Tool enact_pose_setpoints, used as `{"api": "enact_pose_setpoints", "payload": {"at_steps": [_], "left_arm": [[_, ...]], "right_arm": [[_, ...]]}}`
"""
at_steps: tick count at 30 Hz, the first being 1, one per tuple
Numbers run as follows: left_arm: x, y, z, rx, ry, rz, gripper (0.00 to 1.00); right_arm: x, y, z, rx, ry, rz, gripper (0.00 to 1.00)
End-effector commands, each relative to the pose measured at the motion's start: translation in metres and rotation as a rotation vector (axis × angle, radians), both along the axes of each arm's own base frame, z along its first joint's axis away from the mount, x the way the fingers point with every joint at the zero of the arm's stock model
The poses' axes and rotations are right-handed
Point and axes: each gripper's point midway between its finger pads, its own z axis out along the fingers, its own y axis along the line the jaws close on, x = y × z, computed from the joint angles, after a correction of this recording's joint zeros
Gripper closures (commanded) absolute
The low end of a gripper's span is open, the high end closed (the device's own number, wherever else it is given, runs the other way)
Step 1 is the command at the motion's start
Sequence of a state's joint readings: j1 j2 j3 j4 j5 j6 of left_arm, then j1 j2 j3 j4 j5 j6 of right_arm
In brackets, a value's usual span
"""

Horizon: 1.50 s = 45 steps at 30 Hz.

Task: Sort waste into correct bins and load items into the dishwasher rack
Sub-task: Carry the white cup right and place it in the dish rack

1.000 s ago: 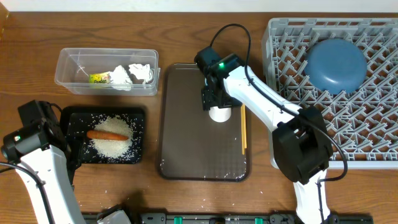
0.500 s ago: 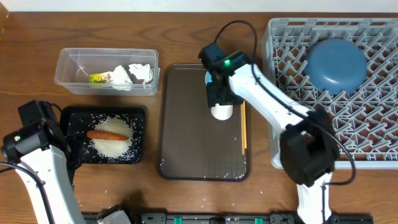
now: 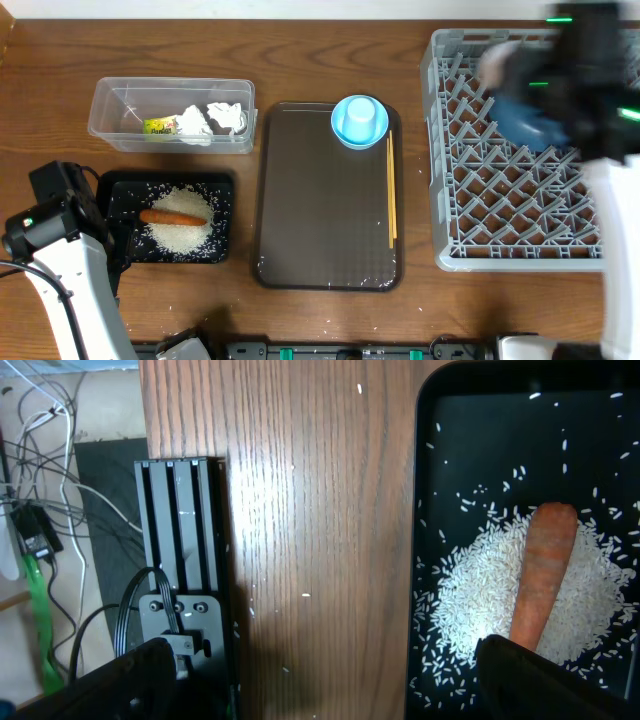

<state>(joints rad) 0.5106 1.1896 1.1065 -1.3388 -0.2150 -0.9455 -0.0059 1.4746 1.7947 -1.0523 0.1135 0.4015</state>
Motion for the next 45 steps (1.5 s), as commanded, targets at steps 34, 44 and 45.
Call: {"api": "enact_pose_setpoints", "payload": {"at_steps": [34,44,45], "left_arm": [[-0.002,0.001,0.0,0.0,0.013,0.005,0.02],[-0.002,0.001,0.0,0.0,0.012,0.005,0.02],[-0.002,0.001,0.0,0.0,0.012,0.005,0.02]], "right_arm": [[-0.023,-0.27,-0.176,0.075,0.399,-0.548,0.03],[0.007,-0.215,-0.145,0.298,0.244,-0.33,0.01],[0.01,-0.207,-0.137,0.312,0.221,-0.304,0.01]]}}
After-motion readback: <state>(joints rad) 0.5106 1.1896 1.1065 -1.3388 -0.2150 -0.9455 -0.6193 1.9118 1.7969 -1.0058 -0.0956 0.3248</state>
